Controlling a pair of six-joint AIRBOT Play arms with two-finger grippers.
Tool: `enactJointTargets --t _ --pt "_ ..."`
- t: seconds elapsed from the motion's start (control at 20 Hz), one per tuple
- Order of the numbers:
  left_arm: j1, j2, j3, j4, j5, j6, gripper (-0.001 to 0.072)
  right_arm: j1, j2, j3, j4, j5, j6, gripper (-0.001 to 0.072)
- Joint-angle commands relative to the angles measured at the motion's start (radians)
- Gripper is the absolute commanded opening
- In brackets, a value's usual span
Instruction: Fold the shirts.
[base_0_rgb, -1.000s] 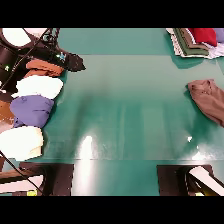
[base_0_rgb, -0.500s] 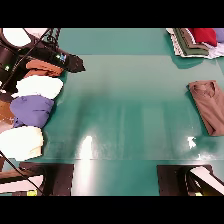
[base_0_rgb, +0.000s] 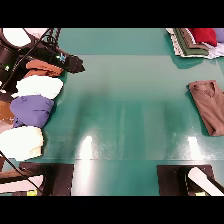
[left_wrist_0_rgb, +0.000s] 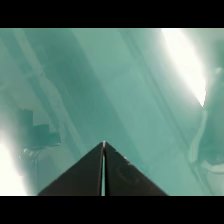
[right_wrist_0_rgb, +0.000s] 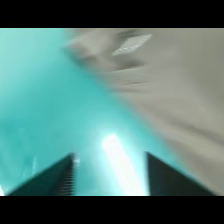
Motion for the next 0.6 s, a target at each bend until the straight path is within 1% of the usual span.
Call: enactJointTargets --t 0.0,0.05,0.1,0.3,0.55 --pt "0.000 0.001 0.000 0.000 0.018 0.000 0.0025 0.297 0.001 0.006 0.023 -0.023 0.002 0.0216" --pt "0.000 0.001 0.000 0.000 0.026 0.000 0.0025 0.361 0.001 0.006 0.023 -0.034 0.001 0.0084" --pt "0.000 0.001 0.000 0.000 0.035 0.000 0.0025 0.411 0.001 0.006 0.022 -0.044 0.000 0.0018" --pt "0.000 0.001 0.000 0.000 0.043 0.000 0.0026 0.521 0.001 0.006 0.023 -0.066 0.001 0.0018" --pt "0.000 0.001 0.000 0.000 0.043 0.000 0.0025 0.532 0.001 0.006 0.023 -0.053 0.002 0.0018"
